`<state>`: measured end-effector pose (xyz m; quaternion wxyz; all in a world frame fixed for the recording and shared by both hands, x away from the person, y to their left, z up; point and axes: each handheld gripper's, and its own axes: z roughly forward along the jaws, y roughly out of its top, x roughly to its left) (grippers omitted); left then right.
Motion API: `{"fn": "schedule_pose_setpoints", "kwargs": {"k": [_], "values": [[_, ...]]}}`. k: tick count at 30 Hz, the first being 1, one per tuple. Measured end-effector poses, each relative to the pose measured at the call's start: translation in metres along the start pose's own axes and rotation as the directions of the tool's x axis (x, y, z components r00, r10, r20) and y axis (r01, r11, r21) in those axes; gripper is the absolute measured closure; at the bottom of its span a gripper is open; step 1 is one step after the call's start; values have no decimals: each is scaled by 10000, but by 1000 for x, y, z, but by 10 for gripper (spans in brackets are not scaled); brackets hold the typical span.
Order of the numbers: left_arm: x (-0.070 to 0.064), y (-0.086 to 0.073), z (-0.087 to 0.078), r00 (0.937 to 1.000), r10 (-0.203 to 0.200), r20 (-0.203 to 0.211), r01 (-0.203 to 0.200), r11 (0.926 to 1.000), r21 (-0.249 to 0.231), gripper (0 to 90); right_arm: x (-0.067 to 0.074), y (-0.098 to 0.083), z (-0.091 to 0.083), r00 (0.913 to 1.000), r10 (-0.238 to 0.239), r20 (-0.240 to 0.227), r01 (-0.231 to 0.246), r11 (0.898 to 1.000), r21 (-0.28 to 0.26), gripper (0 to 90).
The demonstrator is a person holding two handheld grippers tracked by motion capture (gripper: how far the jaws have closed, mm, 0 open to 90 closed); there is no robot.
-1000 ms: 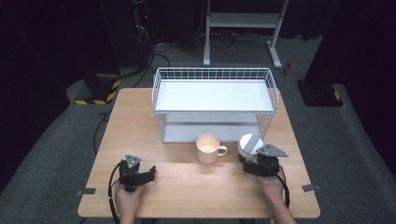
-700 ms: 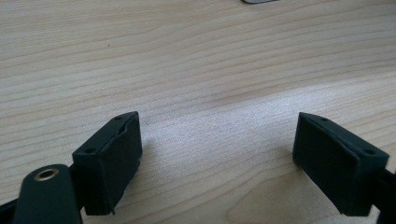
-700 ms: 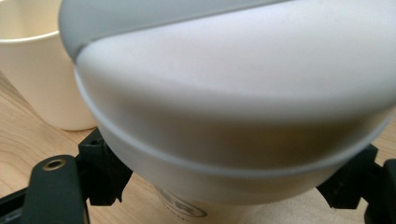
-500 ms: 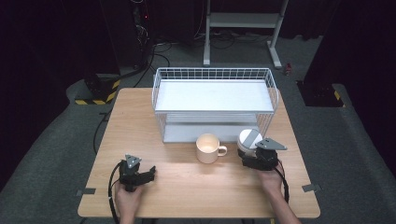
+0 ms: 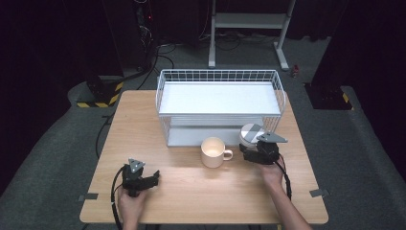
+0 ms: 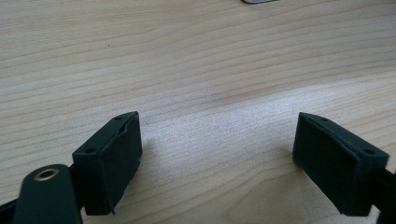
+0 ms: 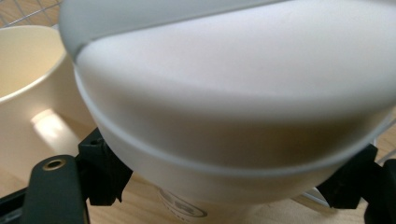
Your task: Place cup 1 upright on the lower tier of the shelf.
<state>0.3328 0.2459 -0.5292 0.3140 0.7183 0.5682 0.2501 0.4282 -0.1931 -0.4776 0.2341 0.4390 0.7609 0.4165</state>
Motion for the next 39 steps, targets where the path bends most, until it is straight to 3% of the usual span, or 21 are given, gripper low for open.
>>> {"fn": "schedule_pose_setpoints", "kwargs": {"k": [4, 20, 39], "values": [[0, 0, 0, 10000, 3, 0, -3, 10000, 1, 161, -2, 3, 8, 9998, 216, 41, -216, 9997, 74, 189], [0, 0, 0, 10000, 3, 1, -3, 10000, -1, 161, -2, 11, 27, 9993, -88, 375, 79, 9996, 259, 189], [0, 0, 0, 10000, 48, 7, -48, 10000, 36, 161, -7, 21, 45, 9976, 107, 679, -122, 9997, 215, 187]]}}
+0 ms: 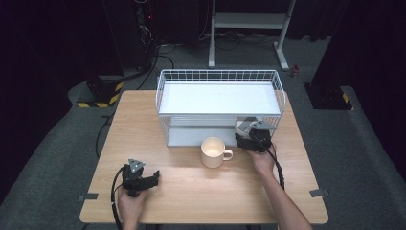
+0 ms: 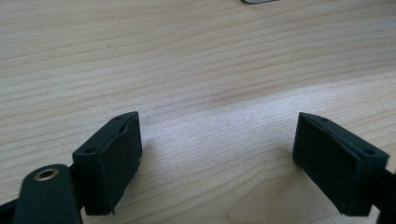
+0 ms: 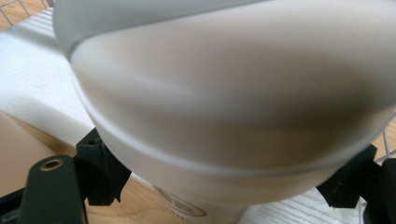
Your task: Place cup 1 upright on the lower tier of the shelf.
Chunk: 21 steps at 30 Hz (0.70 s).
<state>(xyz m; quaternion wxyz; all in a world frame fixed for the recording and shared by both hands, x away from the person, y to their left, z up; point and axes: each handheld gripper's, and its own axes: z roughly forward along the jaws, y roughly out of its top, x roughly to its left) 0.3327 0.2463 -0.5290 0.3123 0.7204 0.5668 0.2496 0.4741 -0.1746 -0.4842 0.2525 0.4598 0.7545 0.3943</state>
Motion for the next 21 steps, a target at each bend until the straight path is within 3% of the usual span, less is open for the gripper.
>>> {"fn": "schedule_pose_setpoints", "kwargs": {"k": [12, 21], "values": [[0, 0, 0, 10000, -4, 0, 4, 10000, -3, 161, 1, -4, -4, 9999, -10, -118, 16, 9990, 442, 147], [0, 0, 0, 10000, -11, 4, 11, 10000, -1, 161, 1, -15, -14, 9998, 192, 51, -194, 9987, 476, 230]]}}
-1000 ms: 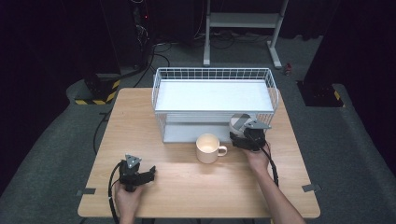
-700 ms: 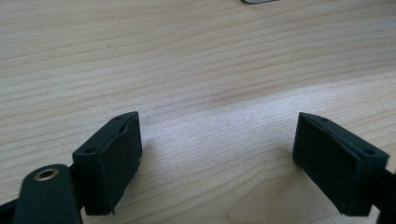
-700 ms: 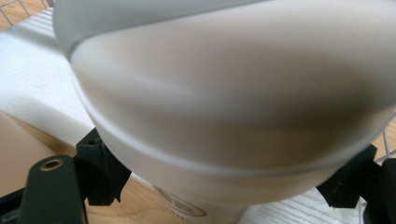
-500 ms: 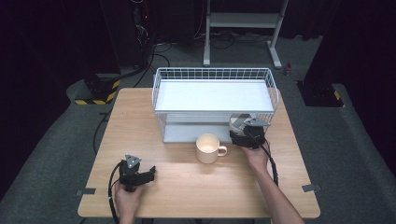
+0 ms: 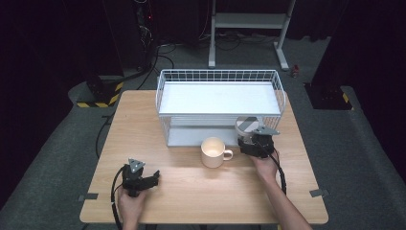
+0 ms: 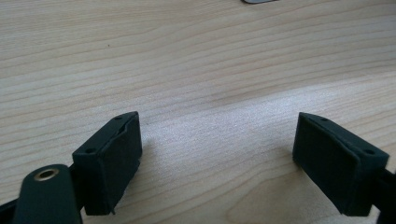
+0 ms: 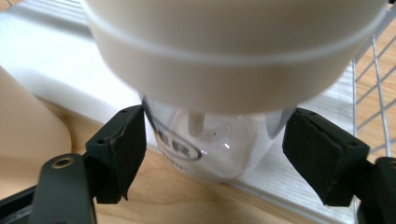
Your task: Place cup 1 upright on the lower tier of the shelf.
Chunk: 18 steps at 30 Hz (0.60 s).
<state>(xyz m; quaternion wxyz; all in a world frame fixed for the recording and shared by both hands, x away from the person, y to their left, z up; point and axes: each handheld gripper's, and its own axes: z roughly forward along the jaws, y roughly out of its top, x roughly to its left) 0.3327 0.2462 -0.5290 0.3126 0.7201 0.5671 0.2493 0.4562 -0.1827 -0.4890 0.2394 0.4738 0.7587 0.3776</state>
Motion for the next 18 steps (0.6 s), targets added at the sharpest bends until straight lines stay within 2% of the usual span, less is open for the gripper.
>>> {"fn": "schedule_pose_setpoints", "kwargs": {"k": [5, 7, 8, 16, 18], "values": [[0, 0, 0, 10000, 10, -3, -10, 10000, 1, 161, 1, -1, 0, 9999, 4, 108, -4, 10000, 7, 250], [0, 0, 0, 10000, 0, 0, 0, 10000, -2, 161, 1, -2, 2, 9997, 183, 191, -183, 9998, 21, 302], [0, 0, 0, 10000, 0, 0, 0, 10000, -2, 161, 0, -1, 3, 9998, 72, 193, -71, 10000, -36, 313], [0, 0, 0, 10000, 10, -3, -10, 10000, -1, 161, 1, 5, 11, 9989, 308, 357, -314, 9994, 165, 328], [0, 0, 0, 10000, 11, -3, -11, 10000, -1, 161, 0, 5, 14, 9986, 309, 425, -312, 9995, 67, 393]]}}
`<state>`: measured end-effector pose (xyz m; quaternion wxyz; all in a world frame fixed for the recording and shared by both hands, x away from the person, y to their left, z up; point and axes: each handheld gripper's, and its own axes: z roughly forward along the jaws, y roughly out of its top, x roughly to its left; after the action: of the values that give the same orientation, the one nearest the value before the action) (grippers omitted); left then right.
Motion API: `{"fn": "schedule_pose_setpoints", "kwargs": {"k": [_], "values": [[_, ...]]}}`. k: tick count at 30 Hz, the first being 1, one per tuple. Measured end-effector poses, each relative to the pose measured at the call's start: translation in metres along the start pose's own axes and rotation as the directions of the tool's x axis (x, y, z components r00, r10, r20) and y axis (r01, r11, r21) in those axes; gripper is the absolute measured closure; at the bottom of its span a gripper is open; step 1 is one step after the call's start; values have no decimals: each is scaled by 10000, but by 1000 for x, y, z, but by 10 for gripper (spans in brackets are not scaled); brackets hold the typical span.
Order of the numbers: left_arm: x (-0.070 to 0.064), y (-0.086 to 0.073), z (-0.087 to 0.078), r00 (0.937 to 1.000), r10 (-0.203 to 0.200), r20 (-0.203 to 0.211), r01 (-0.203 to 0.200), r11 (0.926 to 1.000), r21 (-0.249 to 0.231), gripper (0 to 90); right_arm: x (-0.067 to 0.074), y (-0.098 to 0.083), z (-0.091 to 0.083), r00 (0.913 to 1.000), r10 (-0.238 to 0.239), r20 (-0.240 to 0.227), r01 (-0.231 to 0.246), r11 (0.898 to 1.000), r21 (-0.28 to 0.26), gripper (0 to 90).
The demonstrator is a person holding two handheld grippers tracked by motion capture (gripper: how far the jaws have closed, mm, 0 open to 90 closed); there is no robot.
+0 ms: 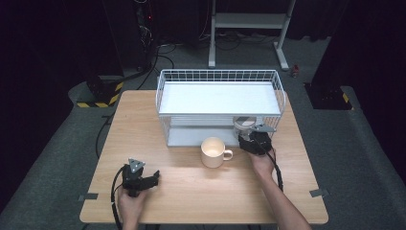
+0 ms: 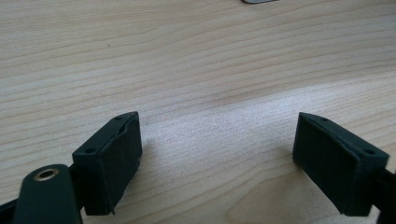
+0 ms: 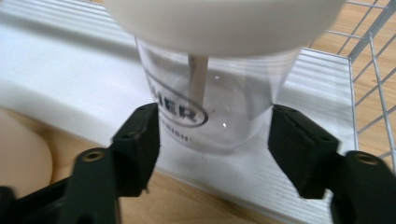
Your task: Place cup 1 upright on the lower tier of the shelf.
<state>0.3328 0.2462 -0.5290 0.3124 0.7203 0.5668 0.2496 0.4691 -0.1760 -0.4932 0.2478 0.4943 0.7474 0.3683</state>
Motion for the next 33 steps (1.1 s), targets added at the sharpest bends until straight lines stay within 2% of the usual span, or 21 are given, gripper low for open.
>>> {"fn": "schedule_pose_setpoints", "kwargs": {"k": [2, 7, 8, 10, 13, 16, 18, 21, 25, 27, 29, 31, 33], "values": [[0, 0, 0, 10000, -28, 12, 28, 10000, -3, 161, 0, -1, 2, 9997, 251, -6, -251, 9997, 23, 407], [0, 0, 0, 10000, -24, 12, 24, 10000, -1, 161, 1, -1, 8, 9994, 318, 135, -318, 9995, -10, 445], [0, 0, 0, 10000, -26, 12, 26, 10000, -1, 161, 0, -1, 8, 9996, 209, 166, -208, 9998, -56, 450], [0, 0, 0, 10000, -26, 9, 26, 10000, -3, 161, 1, -1, 9, 9989, 425, 194, -424, 9991, -55, 464], [0, 0, 0, 10000, -22, 12, 22, 10000, -1, 161, -1, 0, 11, 9994, 251, 240, -249, 9996, -123, 477], [0, 0, 0, 10000, -23, 11, 23, 10000, -1, 161, -1, 3, 13, 9989, 373, 291, -373, 9993, 9, 483], [0, 0, 0, 10000, -25, 10, 25, 10000, -4, 161, -1, 7, 15, 9993, 161, 348, -161, 9999, -5, 490], [0, 0, 0, 10000, -23, 10, 23, 10000, -3, 161, 0, 9, 16, 9986, 317, 433, -319, 9995, 45, 504], [-1, 0, 0, 10000, -57, -3, 57, 10000, -33, 161, -1, 9, 23, 9986, 158, 506, -168, 9997, 195, 516], [0, 0, 0, 10000, -20, 6, 20, 10000, -3, 161, 0, 10, 24, 9973, 374, 629, -391, 9989, 274, 522], [-1, 0, 0, 10000, -59, -2, 59, 10000, -33, 160, -1, 11, 25, 9979, 225, 605, -239, 9995, 222, 524], [-1, 0, 0, 10000, -60, -6, 60, 10000, -37, 161, -1, 14, 26, 9969, 453, 650, -477, 9982, 366, 527], [-1, 0, 0, 10000, -59, -8, 59, 10000, -38, 161, -3, 14, 27, 9974, 340, 633, -365, 9986, 382, 526]]}}
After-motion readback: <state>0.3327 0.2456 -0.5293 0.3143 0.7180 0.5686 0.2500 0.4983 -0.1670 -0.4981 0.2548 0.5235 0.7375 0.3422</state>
